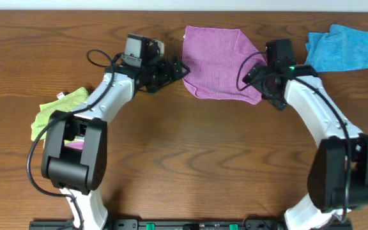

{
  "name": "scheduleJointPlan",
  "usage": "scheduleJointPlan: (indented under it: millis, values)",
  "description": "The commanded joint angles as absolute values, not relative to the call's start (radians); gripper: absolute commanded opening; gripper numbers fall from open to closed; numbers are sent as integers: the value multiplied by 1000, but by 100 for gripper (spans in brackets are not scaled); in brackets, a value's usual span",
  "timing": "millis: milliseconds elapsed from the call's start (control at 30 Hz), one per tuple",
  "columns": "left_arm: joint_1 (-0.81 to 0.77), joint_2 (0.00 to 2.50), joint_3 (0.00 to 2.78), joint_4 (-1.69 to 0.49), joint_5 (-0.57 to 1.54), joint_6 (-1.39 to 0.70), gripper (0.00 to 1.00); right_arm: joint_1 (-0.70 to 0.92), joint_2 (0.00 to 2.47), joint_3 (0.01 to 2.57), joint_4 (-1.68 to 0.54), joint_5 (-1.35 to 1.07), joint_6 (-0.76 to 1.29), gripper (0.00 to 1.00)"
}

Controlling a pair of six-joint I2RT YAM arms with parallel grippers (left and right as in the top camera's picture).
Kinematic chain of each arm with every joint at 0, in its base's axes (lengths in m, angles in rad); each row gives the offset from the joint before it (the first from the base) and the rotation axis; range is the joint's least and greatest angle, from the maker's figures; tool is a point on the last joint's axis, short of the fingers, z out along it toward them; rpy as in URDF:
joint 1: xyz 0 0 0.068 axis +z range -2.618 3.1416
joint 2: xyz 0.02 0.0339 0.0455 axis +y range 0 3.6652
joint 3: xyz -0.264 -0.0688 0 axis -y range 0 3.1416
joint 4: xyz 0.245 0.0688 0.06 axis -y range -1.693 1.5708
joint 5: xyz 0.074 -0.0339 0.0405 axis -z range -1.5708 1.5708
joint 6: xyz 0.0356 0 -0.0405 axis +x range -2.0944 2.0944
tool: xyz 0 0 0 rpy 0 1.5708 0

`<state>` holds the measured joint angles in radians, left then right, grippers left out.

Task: Fold the cloth
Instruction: 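Carry the held pink cloth forward toward the far table edge with both grippers, then lower the pink cloth's near edge onto the table, dragging it back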

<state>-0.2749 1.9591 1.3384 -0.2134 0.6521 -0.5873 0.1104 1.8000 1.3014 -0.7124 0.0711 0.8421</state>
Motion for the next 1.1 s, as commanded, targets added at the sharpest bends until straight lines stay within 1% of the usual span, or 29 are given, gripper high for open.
scheduleJointPlan:
  millis: [0,233,533,733,1067]
  values:
    - [-317,1935,1358,-217,678,-614,95,90,1785,1311,-749,76,909,99]
    - [-356,1950,1357,-215,630,-614,95,83,1785,1288,-751,53,909,99]
    - [-361,1983,1357,-216,621,-605,95,52,1785,1164,-627,-47,902,97]
    - [-382,2015,1357,-221,621,-608,95,50,1785,1136,-595,-68,901,95]
    - [-388,2068,1357,-217,618,-690,95,46,1785,1130,-565,-80,902,94]
